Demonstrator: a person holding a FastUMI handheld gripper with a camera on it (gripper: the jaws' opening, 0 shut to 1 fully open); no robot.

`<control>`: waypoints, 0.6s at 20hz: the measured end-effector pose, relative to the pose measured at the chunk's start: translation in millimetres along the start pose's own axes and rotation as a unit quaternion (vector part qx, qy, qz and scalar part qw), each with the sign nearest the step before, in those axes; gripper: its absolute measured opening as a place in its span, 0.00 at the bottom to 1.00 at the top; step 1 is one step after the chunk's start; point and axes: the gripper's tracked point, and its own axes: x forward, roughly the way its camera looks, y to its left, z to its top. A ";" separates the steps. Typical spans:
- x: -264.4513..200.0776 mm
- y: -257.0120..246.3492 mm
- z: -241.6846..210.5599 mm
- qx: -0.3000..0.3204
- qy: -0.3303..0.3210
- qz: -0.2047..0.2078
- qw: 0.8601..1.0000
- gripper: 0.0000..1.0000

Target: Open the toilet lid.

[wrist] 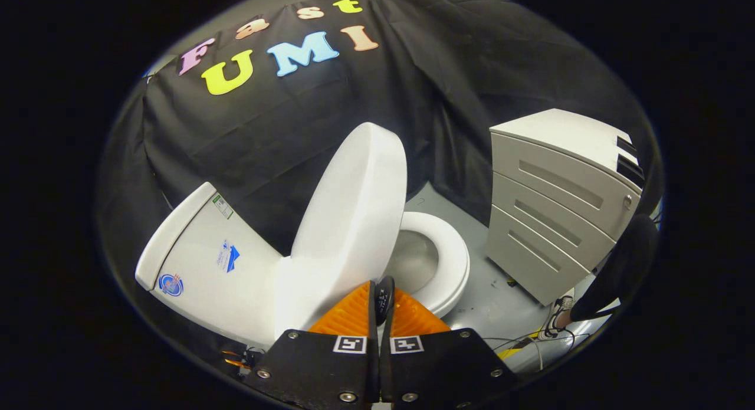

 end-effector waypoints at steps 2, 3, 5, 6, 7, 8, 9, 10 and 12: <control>-1.9 3.8 1.2 -0.014 -0.003 -0.003 1.000 0.00; -3.1 5.3 1.5 -0.023 -0.005 -0.007 1.000 0.00; -5.4 11.5 4.3 -0.046 -0.009 -0.012 0.999 0.00; -7.6 14.3 5.8 -0.054 -0.011 -0.014 0.998 0.00; -9.3 17.2 6.4 -0.062 -0.014 -0.015 0.998 0.00; -11.6 21.7 8.6 -0.070 -0.017 -0.015 0.997 0.00; -13.0 25.6 9.5 -0.077 -0.021 -0.016 0.997 0.00; -14.8 29.7 11.1 -0.086 -0.024 -0.018 0.996 0.00; -18.1 36.9 13.0 -0.105 -0.031 -0.018 0.994 0.00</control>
